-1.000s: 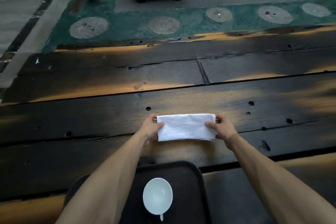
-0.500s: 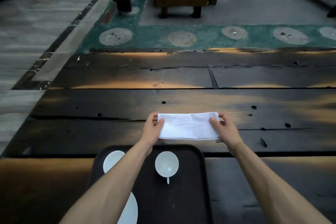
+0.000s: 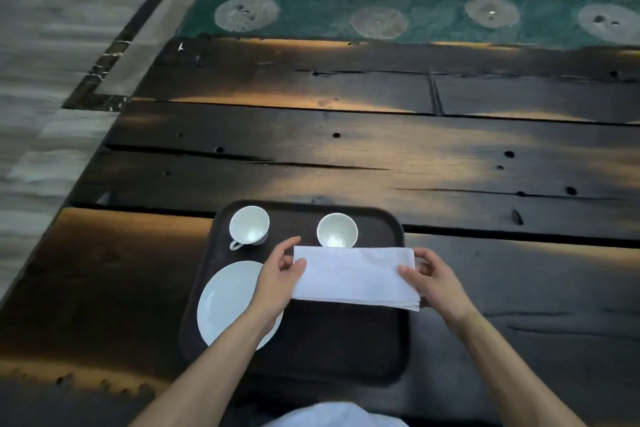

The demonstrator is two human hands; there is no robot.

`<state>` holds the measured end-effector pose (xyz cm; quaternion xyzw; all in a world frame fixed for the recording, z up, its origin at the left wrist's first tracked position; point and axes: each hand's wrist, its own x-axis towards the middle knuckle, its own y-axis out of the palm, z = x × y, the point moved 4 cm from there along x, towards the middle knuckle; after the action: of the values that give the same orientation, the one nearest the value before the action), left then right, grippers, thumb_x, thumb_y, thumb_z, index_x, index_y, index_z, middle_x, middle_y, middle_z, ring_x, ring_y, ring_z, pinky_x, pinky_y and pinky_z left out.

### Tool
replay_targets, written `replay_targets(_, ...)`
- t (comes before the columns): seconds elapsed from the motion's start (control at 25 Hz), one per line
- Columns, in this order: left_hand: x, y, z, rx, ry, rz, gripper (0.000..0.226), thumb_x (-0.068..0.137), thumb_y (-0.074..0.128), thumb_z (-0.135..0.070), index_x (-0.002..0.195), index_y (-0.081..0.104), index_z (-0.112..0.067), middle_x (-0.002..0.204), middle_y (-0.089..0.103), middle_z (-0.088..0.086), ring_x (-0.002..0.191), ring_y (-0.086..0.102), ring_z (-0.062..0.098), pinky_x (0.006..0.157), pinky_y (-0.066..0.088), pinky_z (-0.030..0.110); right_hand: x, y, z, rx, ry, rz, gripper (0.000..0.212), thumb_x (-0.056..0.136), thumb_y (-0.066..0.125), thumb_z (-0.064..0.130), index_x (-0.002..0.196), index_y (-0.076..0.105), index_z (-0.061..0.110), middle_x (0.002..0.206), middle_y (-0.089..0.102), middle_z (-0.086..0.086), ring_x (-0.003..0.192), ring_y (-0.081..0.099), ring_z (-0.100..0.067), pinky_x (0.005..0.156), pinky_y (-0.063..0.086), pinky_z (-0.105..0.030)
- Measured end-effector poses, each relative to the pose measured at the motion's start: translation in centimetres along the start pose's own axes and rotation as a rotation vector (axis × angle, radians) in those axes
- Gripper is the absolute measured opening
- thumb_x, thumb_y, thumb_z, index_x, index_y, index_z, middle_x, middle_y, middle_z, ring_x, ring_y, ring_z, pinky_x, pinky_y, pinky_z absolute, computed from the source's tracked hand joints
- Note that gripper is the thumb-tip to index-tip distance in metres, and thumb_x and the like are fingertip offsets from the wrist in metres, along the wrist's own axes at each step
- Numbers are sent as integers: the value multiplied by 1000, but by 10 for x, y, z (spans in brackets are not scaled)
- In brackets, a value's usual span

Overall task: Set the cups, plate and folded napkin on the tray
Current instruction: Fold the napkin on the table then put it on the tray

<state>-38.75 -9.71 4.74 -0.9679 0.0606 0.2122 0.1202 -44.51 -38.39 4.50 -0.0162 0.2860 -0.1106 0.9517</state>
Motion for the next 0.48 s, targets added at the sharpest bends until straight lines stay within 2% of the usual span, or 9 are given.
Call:
replay_targets(0.08,-9,-4,20,72,-32,6,39,94,60,-16,119,57,-46,87,60,-2,81,58,-6,68,43,4,-5,3,-25,-59,47,9,24,88,70,11,109,60,17,72,60,-7,62,62,-14,53,52,-26)
replay_targets(0.16,-13,-6,38,143,-86,36,44,94,60,-14,127,54,-41,97,62,3,91,61,6,74,48,14,-9,6,-48,-93,102,-4,25,88,69,8,110,59,13,72,59,-8,62,64,-14,54,55,-29)
replay_targets(0.24,-16,-5,54,227,-135,71,49,93,59,-12,134,50,-37,99,60,0,91,61,16,75,50,25,-13,10,-66,-179,137,-26,25,86,70,8,107,59,13,71,60,-6,65,65,-16,58,58,-37)
replay_targets(0.32,-16,-3,66,309,-158,94,51,92,57,-13,136,47,-36,96,57,-8,86,59,11,70,47,23,-15,13,-78,-350,144,-74,25,83,72,13,104,59,18,72,63,-1,73,67,-22,71,59,-46)
replay_targets(0.4,-16,0,74,382,-173,108,53,91,57,-14,138,45,-35,93,56,-12,85,58,7,67,44,21,-18,16,-83,-513,138,-104,27,80,72,18,104,60,22,77,67,3,76,66,-20,74,57,-42)
replay_targets(0.48,-14,3,80,436,-184,107,53,91,57,-14,139,44,-32,94,58,-9,86,58,9,70,45,24,-20,20,-84,-623,122,-128,28,80,70,22,106,62,22,80,67,7,76,64,-17,70,51,-33)
